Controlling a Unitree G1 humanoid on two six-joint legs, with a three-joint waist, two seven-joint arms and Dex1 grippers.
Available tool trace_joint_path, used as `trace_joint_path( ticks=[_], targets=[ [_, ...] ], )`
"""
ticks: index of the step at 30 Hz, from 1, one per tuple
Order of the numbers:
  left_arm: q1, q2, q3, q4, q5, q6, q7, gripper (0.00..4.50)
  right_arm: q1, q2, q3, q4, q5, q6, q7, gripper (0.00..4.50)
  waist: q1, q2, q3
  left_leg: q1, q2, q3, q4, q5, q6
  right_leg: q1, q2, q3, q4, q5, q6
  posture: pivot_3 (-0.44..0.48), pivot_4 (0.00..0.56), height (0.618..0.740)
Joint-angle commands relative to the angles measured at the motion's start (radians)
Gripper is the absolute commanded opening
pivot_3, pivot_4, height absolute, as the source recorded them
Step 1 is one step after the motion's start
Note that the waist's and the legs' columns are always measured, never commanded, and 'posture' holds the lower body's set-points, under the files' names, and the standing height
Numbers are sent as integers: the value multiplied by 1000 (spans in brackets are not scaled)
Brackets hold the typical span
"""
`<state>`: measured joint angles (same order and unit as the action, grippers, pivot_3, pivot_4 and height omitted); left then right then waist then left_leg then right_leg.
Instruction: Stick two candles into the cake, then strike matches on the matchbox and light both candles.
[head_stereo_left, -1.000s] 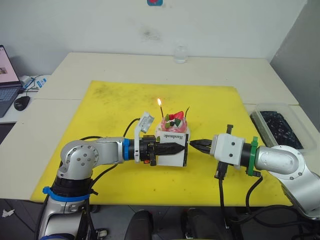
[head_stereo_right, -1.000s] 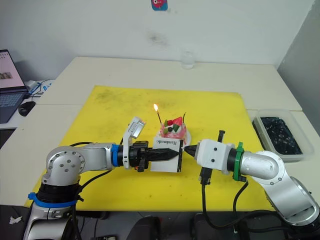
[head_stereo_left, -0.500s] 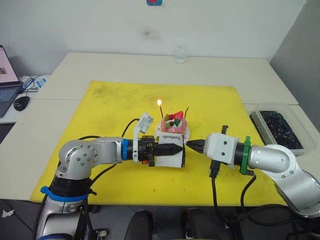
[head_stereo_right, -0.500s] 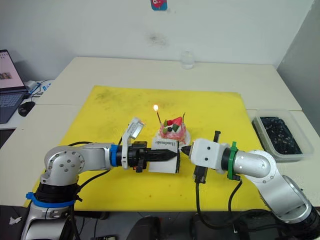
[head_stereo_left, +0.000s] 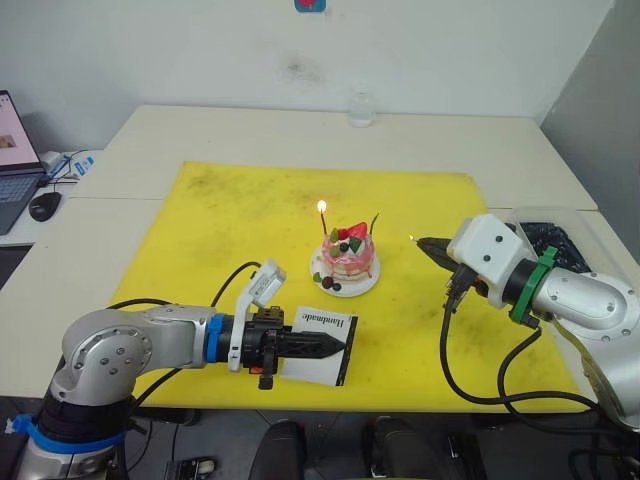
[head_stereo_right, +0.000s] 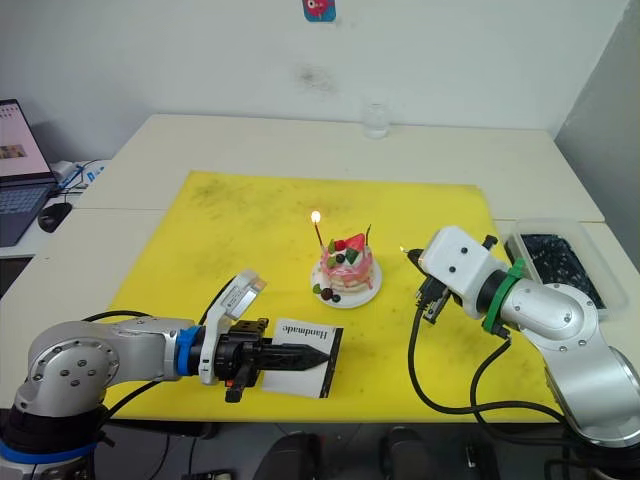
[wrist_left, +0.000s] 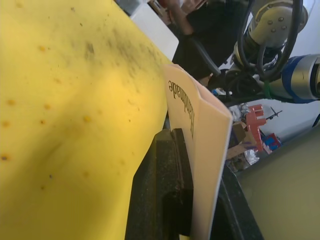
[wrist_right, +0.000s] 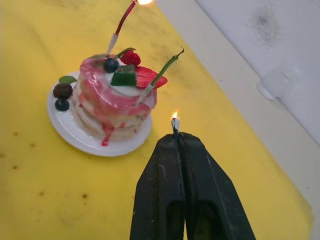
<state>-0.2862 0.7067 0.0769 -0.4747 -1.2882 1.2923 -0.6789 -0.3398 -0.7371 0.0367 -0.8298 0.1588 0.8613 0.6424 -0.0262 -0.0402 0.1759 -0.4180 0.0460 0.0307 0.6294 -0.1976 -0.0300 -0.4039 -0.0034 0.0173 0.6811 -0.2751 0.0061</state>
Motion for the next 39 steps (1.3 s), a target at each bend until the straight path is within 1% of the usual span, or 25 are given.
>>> trace_joint_path(
  ticks=[1,9,16,26,39],
  targets=[
    [-8,-10,-11,-16,-10,-26,2,0,-56,-2,11,-4,4,-10,-12,24,0,0,0,0,0,1,0,0,0,0,0,0,0,0,0,0,150,740],
    [1,-15,-26,-19,-6,-47,6,0,-179,23,114,91,-31,-70,-22,24,-2,0,0,-1,1,-1,-2,0,0,-1,1,-1,0,-1,-2,0,150,740],
    [6,-14,-33,-20,-2,-62,10,0,-228,45,169,168,-65,-143,-16,24,-1,0,0,-1,1,-1,-1,0,0,-1,1,0,0,-1,-2,0,150,740],
    [1,-24,-48,-10,14,-77,13,0,-215,73,207,252,-126,-239,-19,24,-1,0,0,-1,1,-1,-1,0,0,-1,1,-1,0,-1,-2,0,150,740],
    [4,-23,-48,-11,20,-79,11,0,-187,80,193,264,-148,-267,-8,24,-1,0,0,-1,1,-1,-1,0,0,-1,1,-1,0,-1,-2,0,150,740]
  ],
)
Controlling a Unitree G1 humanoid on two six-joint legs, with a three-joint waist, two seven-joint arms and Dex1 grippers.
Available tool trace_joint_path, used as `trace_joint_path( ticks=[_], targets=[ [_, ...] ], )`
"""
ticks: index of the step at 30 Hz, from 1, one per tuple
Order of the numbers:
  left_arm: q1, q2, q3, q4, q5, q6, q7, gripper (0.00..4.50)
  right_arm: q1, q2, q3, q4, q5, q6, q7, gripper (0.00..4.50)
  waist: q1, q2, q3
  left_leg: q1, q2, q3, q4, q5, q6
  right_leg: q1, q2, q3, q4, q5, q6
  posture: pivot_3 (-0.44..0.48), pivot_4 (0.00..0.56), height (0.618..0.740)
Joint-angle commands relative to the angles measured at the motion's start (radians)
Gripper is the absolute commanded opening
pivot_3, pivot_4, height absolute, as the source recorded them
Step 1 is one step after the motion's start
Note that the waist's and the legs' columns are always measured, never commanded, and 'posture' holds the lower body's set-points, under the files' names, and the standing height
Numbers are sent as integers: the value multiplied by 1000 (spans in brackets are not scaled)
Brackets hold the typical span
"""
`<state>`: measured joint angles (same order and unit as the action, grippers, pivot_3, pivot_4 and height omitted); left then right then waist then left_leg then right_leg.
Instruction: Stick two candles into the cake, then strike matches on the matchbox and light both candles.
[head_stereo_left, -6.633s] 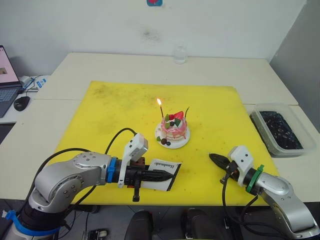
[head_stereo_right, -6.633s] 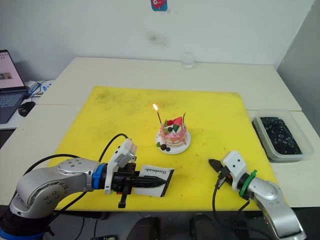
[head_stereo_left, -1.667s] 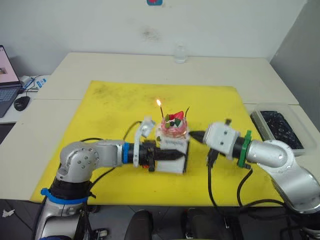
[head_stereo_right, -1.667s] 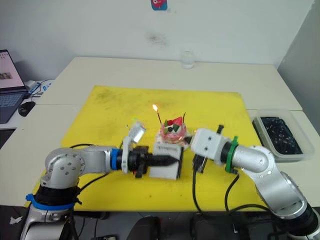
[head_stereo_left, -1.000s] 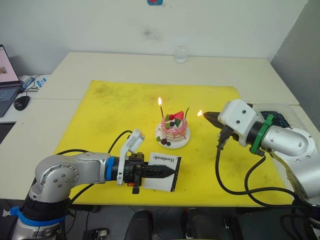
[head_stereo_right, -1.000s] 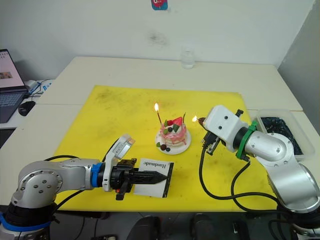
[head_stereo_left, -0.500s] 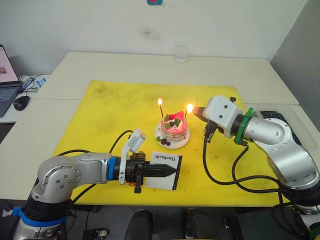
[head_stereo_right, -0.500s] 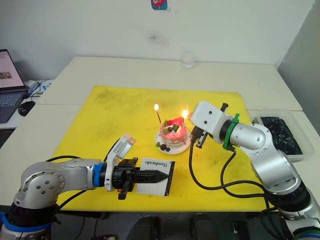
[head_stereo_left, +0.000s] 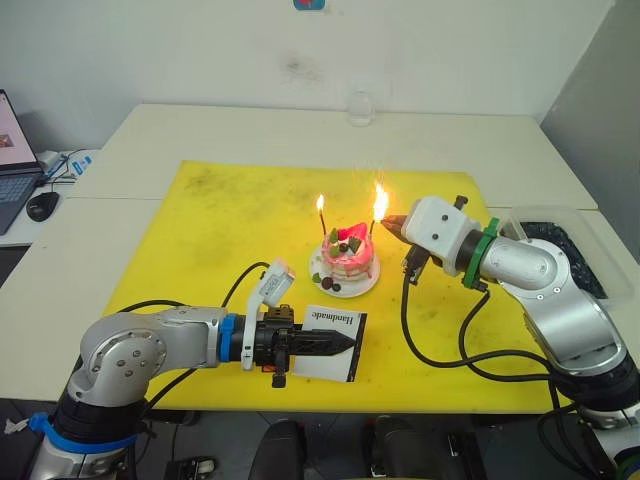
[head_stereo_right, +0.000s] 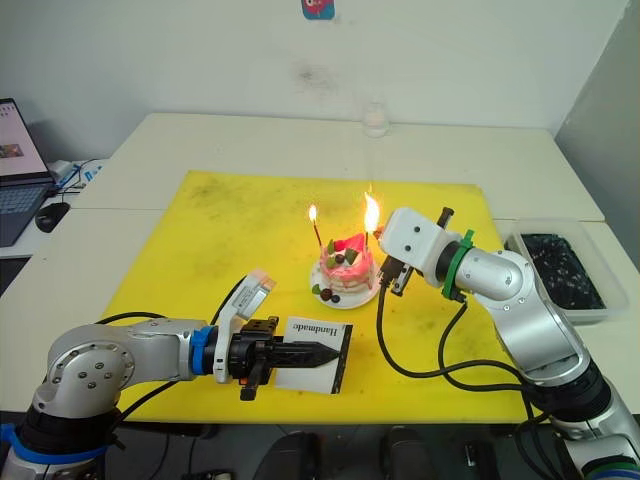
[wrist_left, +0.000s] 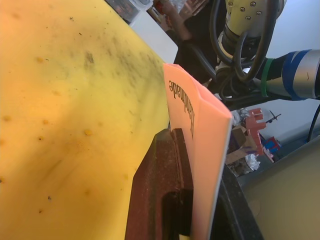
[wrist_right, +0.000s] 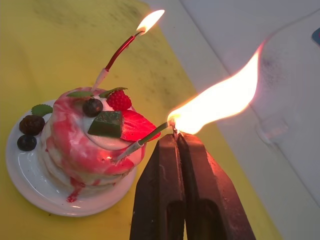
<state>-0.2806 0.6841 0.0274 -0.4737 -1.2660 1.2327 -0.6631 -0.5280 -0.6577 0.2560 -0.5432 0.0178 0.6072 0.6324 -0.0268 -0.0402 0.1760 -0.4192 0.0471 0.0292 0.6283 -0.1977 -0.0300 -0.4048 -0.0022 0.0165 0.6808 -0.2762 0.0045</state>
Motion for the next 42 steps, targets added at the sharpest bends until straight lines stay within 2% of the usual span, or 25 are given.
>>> trace_joint_path(
  ticks=[1,33,38,42],
  targets=[
    [-2,-1,2,-12,-2,-19,-5,0,2,1,-27,-23,-7,-12,1,24,0,0,0,0,0,0,0,0,0,0,0,0,0,0,0,0,150,740],
    [-20,-11,-5,-1,13,-18,-11,0,0,2,-23,-34,2,10,19,24,0,0,0,0,0,0,0,0,0,0,0,0,0,0,0,0,150,740],
    [-29,-20,-10,7,21,-21,-9,0,42,-27,-57,-88,44,40,62,24,0,0,0,0,0,0,0,0,0,0,0,0,0,0,0,0,150,740],
    [-39,-26,-15,18,30,-23,-15,0,112,-79,-136,-159,86,86,91,24,2,0,0,-1,0,0,0,0,0,0,-1,0,0,0,0,0,150,740]
  ],
)
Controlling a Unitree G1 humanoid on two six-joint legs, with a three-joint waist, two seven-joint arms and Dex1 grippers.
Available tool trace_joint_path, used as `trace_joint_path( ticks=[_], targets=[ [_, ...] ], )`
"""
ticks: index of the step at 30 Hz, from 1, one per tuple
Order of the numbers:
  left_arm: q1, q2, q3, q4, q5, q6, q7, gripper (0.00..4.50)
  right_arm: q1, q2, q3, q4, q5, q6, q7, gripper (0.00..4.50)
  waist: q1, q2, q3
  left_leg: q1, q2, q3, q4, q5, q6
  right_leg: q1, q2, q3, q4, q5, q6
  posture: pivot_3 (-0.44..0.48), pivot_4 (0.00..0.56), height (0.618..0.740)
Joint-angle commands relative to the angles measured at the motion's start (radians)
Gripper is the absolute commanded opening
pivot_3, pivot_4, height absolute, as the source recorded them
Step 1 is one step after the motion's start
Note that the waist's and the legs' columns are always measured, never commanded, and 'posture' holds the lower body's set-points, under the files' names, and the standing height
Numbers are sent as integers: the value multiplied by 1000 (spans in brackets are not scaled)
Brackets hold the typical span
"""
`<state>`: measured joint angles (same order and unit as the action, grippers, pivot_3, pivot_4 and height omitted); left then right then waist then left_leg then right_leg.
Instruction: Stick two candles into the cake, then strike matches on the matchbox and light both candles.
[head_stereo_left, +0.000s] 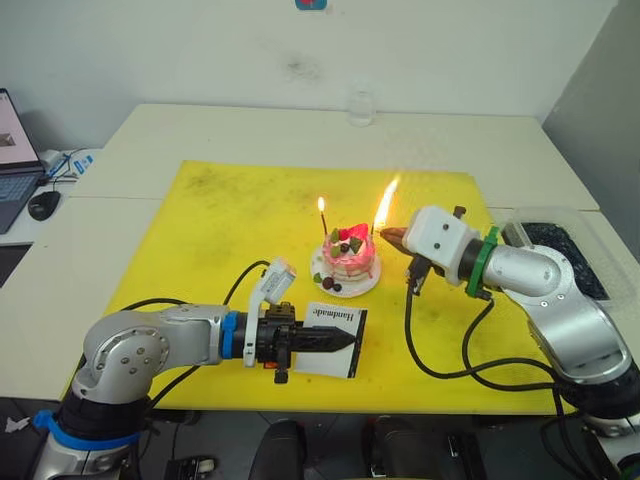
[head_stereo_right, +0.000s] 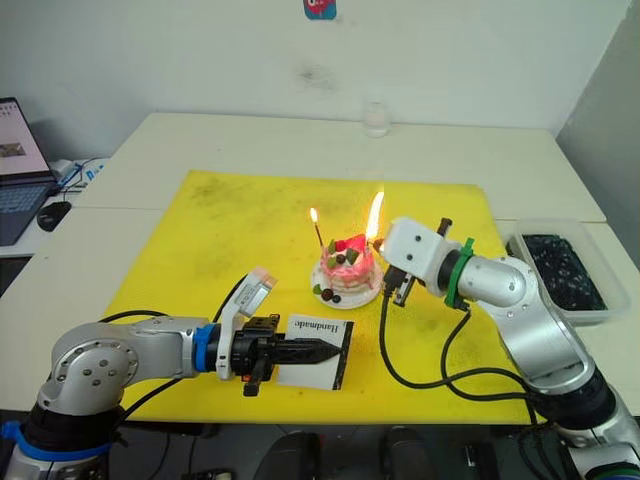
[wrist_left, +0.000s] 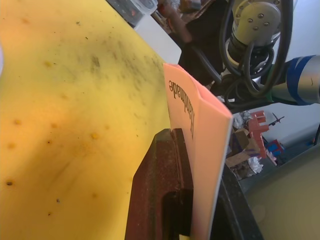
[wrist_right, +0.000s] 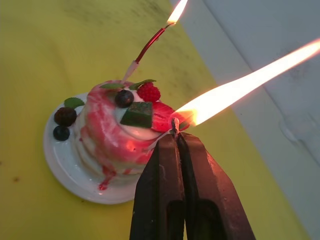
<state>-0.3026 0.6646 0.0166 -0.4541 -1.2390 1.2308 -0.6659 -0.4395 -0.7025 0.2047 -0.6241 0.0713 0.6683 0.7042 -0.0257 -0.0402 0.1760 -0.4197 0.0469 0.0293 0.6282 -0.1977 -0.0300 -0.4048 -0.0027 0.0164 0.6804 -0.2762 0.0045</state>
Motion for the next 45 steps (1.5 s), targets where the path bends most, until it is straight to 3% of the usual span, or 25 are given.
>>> trace_joint_path(
  ticks=[1,8,15,18,24,27,30,38,45],
  targets=[
    [-18,-8,-6,1,6,-21,-14,0,45,-49,-110,-96,44,40,24,24,1,0,0,0,0,0,0,0,0,0,0,0,0,0,0,0,150,740],
    [-33,-19,-28,14,21,-24,-33,0,234,-141,-340,-177,102,134,45,24,3,0,0,0,0,0,0,0,0,0,0,0,0,0,0,0,150,740],
    [-36,-48,-51,15,32,-32,-33,0,372,-189,-645,13,60,98,5,24,5,0,0,0,-1,1,1,0,0,1,0,1,0,0,1,0,150,740],
    [-29,-61,-53,10,31,-35,-22,0,356,-199,-671,172,17,16,-45,24,3,0,0,1,-1,0,1,0,0,1,0,0,0,0,1,0,150,740],
    [-14,-78,-44,3,29,-40,-2,0,311,-202,-601,477,-48,-145,-111,24,-1,0,0,1,-2,1,0,0,0,0,2,1,0,0,0,0,150,740],
    [-4,-94,-44,-6,30,-46,24,0,284,-196,-565,644,-96,-251,-174,636,-1,0,0,1,-2,1,0,0,0,0,3,1,0,0,0,0,150,740],
    [6,-97,-36,-16,21,-46,48,0,260,-176,-580,676,-72,-270,-192,1641,-1,1,0,1,-2,1,0,0,0,0,3,1,0,0,0,0,150,740],
    [25,-84,-17,-10,10,-43,81,0,286,-178,-666,544,-36,-271,-199,4356,-2,4,-1,1,-1,1,0,0,0,1,4,1,1,0,1,0,150,740],
    [13,-69,-4,22,-6,-3,130,0,342,-180,-746,295,78,-199,-114,4476,-2,4,-1,1,-1,1,0,0,0,1,4,1,1,0,1,0,150,740]
  ],
)
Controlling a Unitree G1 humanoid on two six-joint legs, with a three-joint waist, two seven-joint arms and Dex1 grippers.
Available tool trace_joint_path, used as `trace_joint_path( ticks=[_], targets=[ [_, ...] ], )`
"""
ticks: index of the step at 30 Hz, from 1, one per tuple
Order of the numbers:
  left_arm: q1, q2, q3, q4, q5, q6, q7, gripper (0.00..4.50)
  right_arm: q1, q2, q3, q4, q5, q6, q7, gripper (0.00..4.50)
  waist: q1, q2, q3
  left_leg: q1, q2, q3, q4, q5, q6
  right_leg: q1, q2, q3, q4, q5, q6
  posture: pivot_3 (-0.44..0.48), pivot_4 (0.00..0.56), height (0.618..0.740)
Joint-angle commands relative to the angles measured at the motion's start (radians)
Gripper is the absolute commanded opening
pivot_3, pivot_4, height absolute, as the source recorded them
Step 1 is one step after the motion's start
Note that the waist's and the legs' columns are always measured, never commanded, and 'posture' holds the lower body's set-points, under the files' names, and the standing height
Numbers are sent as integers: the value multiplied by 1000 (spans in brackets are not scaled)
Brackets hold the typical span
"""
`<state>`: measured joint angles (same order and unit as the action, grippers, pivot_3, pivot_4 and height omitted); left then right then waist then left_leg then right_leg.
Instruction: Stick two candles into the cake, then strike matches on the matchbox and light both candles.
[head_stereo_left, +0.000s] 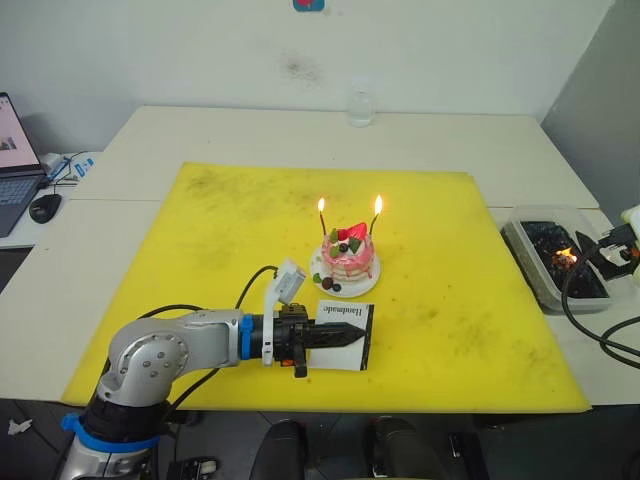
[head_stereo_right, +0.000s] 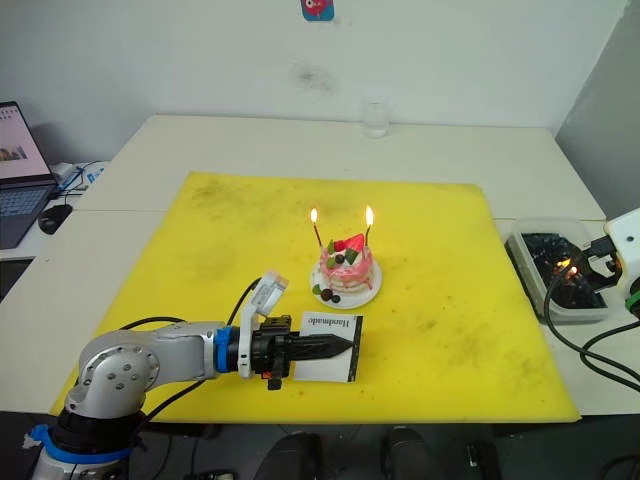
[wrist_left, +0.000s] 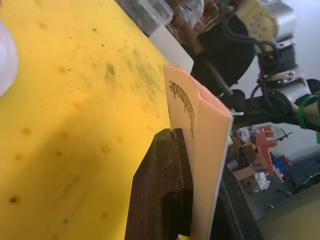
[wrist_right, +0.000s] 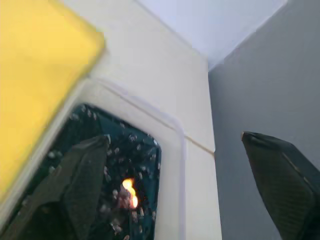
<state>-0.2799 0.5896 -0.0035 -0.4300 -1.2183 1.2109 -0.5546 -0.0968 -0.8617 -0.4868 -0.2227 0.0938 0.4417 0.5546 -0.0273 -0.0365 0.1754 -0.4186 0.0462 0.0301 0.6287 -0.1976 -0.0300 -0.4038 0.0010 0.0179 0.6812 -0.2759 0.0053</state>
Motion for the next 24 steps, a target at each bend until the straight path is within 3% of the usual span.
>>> trace_joint_path(
  ticks=[1,7,15,24],
  targets=[
    [-13,5,15,5,-23,25,32,0,4,-20,-58,-139,82,47,53,4476,0,0,0,0,0,0,0,0,0,0,0,0,0,0,0,0,150,740],
    [-44,-3,-19,60,4,111,111,0,160,-37,-81,-465,413,332,248,4476,3,0,0,0,1,-2,0,0,0,1,0,-1,0,0,0,0,150,740],
    [-99,-4,-70,117,74,161,110,0,238,-39,-47,-650,632,519,237,4476,4,-1,0,0,-1,-1,1,0,0,1,-1,-1,-1,1,2,0,150,740],
    [-154,45,-111,123,179,148,22,2707,232,-76,16,-681,697,544,214,4500,4,-1,0,-1,-1,-1,0,0,0,0,-1,-1,-1,0,1,0,150,740]
  ],
)
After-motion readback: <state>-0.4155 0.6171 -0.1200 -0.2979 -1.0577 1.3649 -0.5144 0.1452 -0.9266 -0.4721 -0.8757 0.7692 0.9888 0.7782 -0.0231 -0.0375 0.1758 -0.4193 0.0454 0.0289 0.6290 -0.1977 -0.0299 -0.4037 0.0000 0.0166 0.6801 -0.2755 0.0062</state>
